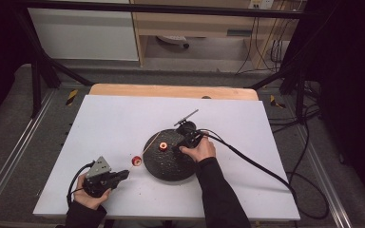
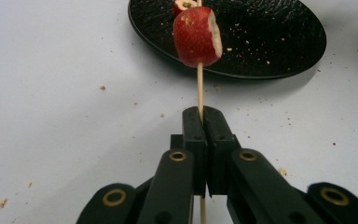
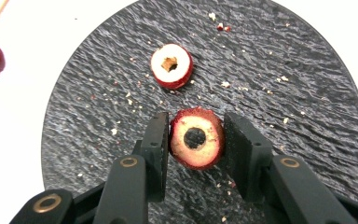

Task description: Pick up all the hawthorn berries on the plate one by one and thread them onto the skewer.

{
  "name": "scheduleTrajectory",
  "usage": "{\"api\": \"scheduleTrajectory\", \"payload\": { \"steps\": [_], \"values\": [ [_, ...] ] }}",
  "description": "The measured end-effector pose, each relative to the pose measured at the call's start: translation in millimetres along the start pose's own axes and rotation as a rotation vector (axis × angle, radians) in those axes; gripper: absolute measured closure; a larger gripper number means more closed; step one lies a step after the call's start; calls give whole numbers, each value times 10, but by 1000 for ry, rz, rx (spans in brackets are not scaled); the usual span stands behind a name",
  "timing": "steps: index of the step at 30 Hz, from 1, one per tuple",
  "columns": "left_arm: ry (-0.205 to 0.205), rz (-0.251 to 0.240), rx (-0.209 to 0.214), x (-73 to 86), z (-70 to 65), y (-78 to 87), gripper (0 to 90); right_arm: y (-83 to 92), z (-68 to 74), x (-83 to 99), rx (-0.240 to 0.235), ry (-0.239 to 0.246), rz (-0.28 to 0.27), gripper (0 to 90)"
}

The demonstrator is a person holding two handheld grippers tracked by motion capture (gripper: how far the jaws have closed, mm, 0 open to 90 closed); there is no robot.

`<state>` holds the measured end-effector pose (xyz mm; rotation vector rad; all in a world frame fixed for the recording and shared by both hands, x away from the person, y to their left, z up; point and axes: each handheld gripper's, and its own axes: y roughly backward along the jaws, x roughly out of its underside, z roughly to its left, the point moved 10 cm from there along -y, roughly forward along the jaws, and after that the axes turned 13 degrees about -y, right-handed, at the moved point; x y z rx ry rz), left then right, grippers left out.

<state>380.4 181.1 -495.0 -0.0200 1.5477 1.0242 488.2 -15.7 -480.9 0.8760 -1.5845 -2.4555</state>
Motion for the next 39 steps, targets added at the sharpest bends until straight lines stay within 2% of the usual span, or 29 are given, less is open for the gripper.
{"api": "scheduleTrajectory", "payload": {
  "steps": [7,14,17,29,35,39],
  "values": [
    [1,-4,-1,-5,-4,2,885,107,79,7,-34,-17,-52,626],
    [-1,-5,-3,-6,-7,2,885,187,140,13,-68,-25,-136,626],
    [0,-6,-4,-7,-7,3,885,205,145,17,-87,-43,-184,626],
    [-2,-6,-1,-8,-20,0,885,293,141,31,-189,-151,-395,626],
    [-1,-10,-1,-15,-27,1,885,335,164,34,-233,-190,-480,626],
    [-4,-9,0,-15,-31,2,884,376,181,28,-273,-232,-547,626]
  ]
}}
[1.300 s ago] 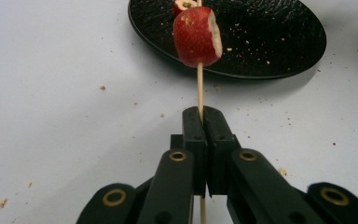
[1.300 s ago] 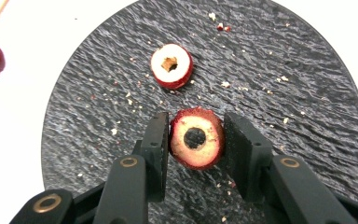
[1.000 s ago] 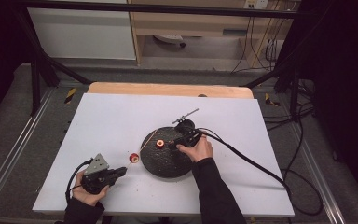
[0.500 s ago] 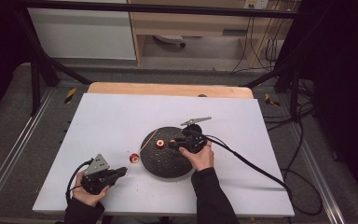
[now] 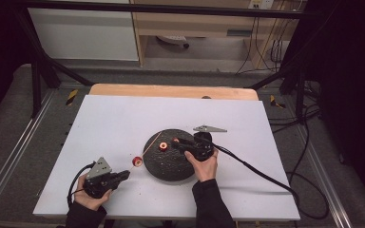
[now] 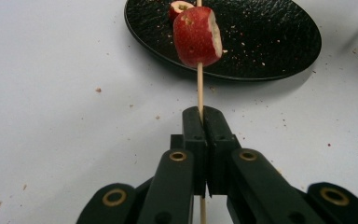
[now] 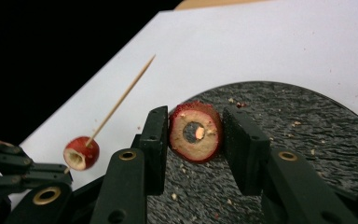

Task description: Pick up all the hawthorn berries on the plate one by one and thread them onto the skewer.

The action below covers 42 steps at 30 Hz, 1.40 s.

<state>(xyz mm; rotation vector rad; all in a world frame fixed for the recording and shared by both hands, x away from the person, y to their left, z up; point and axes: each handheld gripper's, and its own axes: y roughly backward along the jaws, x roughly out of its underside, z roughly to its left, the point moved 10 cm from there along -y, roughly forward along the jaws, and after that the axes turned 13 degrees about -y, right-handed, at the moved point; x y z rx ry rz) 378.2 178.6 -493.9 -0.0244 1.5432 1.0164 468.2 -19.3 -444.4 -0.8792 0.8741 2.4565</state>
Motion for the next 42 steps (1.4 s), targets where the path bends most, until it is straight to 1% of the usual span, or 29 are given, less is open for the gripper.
{"api": "scheduleTrajectory", "payload": {
  "steps": [1,2,3,5,6,7,8,10,13,14,16,17,18,19,21,24,28,30,34,36,38,42],
  "values": [
    [0,0,0,0,0,0,885,9,10,-8,-13,-16,-35,626],
    [1,-1,-1,-1,-1,1,885,12,15,-10,-18,-24,-49,626],
    [2,-1,0,-2,-2,2,885,12,15,-10,-18,-24,-49,626],
    [2,-2,0,-4,-4,2,885,15,19,-14,-22,-36,-75,626],
    [2,-3,0,-5,-6,2,885,10,20,-17,-24,-35,-85,626],
    [2,-3,0,-5,-7,2,885,14,23,-27,-29,-48,-109,626],
    [3,-4,1,-7,-9,2,885,14,23,-27,-29,-48,-109,626],
    [4,-6,1,-9,-13,1,884,17,32,-45,-46,-61,-134,626],
    [5,-7,2,-12,-18,1,884,16,41,-69,-46,-73,-166,626],
    [6,-7,2,-12,-19,2,884,16,41,-69,-46,-73,-166,626],
    [7,-7,1,-13,-19,1,884,18,49,-87,-54,-77,-183,626],
    [7,-8,1,-12,-20,2,885,19,61,-104,-61,-92,-196,626],
    [8,-8,1,-13,-20,2,885,19,58,-118,-62,-88,-207,626],
    [8,-9,1,-14,-20,2,885,19,58,-118,-62,-88,-207,626],
    [9,-10,2,-16,-22,5,884,22,63,-144,-65,-96,-229,627],
    [10,-13,3,-22,-32,3,885,26,64,-162,-67,-102,-242,627],
    [11,-18,6,-30,-48,-2,885,20,73,-204,-84,-123,-269,627],
    [13,-20,6,-34,-56,-6,885,18,71,-229,-88,-124,-292,627],
    [18,-24,10,-39,-67,-10,885,10,77,-261,-98,-153,-323,627],
    [20,-25,12,-41,-79,-15,885,1,74,-273,-107,-151,-337,627],
    [22,-26,14,-45,-96,-24,884,-5,66,-281,-105,-154,-350,627],
    [27,-28,25,-52,-145,-51,884,-16,70,-286,-114,-170,-370,627]
  ]
}}
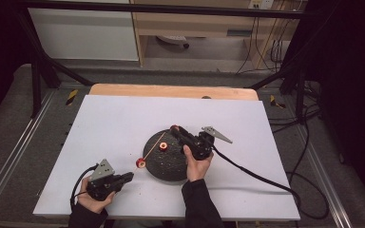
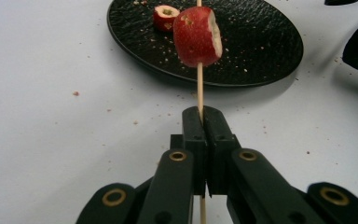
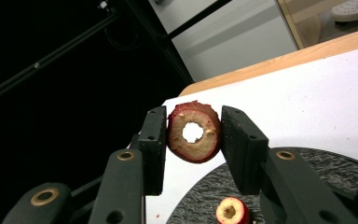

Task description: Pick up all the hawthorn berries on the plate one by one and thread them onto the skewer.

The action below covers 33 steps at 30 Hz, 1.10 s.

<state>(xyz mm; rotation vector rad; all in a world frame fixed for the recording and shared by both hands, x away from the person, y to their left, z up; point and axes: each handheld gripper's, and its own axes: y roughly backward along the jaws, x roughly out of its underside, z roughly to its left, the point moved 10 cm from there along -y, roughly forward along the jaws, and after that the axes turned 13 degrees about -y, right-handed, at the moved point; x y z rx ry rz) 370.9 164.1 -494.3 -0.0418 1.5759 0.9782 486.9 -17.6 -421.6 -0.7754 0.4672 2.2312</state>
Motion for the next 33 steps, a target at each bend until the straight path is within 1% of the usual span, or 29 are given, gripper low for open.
{"api": "scheduleTrajectory", "payload": {
  "steps": [3,5,6,12,13,16,21,23,27,33],
  "values": [
    [2,-2,5,-6,-32,-19,884,-10,-8,1,0,-5,-13,626],
    [4,-5,5,-11,-47,-27,884,-13,-5,6,-1,-21,-21,627],
    [3,-4,7,-11,-54,-32,884,-18,-11,6,-3,-17,-26,627],
    [2,-4,17,-19,-100,-62,884,-35,-14,26,-11,-37,-45,627],
    [2,-4,17,-21,-105,-67,884,-36,-5,31,-14,-51,-44,627],
    [3,-4,18,-23,-118,-78,884,-41,-11,30,-18,-46,-50,627],
    [6,-9,18,-37,-131,-90,884,-41,0,45,-25,-63,-52,627],
    [5,-10,17,-41,-136,-95,884,-45,1,48,-30,-62,-56,627],
    [13,-15,13,-51,-136,-99,884,-48,7,62,-37,-75,-59,627],
    [32,-25,7,-74,-152,-116,884,-46,13,76,-44,-82,-71,627]
  ]
}}
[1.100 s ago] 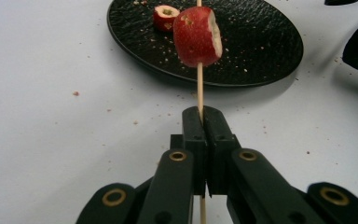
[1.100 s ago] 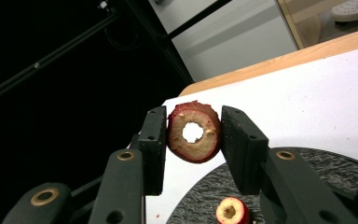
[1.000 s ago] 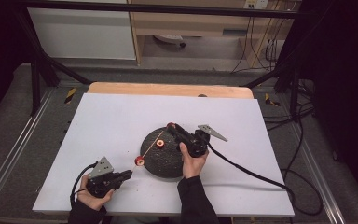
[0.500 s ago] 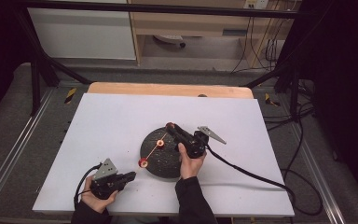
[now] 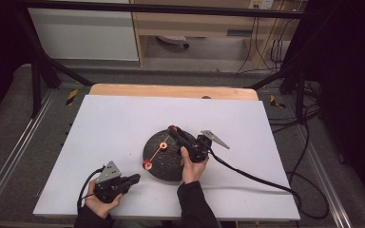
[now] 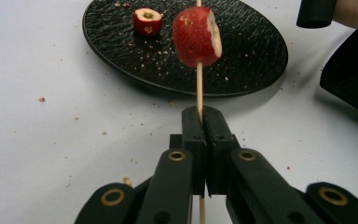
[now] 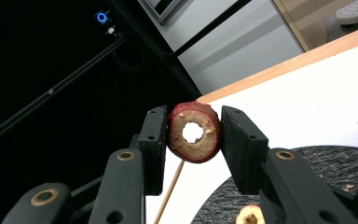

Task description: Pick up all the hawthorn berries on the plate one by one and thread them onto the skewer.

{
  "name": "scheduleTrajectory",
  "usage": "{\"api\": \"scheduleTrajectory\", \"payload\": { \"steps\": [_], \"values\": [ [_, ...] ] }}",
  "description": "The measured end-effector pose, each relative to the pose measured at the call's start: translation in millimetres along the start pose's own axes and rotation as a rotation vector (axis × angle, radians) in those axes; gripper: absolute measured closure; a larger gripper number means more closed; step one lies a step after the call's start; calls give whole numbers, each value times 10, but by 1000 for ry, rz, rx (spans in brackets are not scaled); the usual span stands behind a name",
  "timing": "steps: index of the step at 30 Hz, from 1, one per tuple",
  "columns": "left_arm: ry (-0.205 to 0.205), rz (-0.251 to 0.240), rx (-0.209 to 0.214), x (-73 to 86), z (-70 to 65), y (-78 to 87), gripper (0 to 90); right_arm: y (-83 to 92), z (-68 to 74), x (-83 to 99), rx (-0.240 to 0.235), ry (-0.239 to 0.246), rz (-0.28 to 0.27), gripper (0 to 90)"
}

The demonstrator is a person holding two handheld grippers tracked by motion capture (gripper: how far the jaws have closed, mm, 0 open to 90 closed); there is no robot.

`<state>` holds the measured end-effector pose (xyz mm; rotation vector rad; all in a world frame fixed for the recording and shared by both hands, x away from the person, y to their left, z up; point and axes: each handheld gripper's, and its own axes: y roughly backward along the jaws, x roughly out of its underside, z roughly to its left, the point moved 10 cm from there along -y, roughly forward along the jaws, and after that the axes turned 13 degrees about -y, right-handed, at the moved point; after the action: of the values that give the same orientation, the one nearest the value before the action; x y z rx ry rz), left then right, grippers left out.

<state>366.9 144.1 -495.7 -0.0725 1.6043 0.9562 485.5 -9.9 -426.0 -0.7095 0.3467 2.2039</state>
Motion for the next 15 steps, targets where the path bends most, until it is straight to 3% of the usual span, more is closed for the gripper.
{"api": "scheduleTrajectory", "payload": {
  "steps": [15],
  "values": [
    [47,-31,-38,-106,-120,-110,885,-4,6,45,-18,-22,-8,628]
  ]
}}
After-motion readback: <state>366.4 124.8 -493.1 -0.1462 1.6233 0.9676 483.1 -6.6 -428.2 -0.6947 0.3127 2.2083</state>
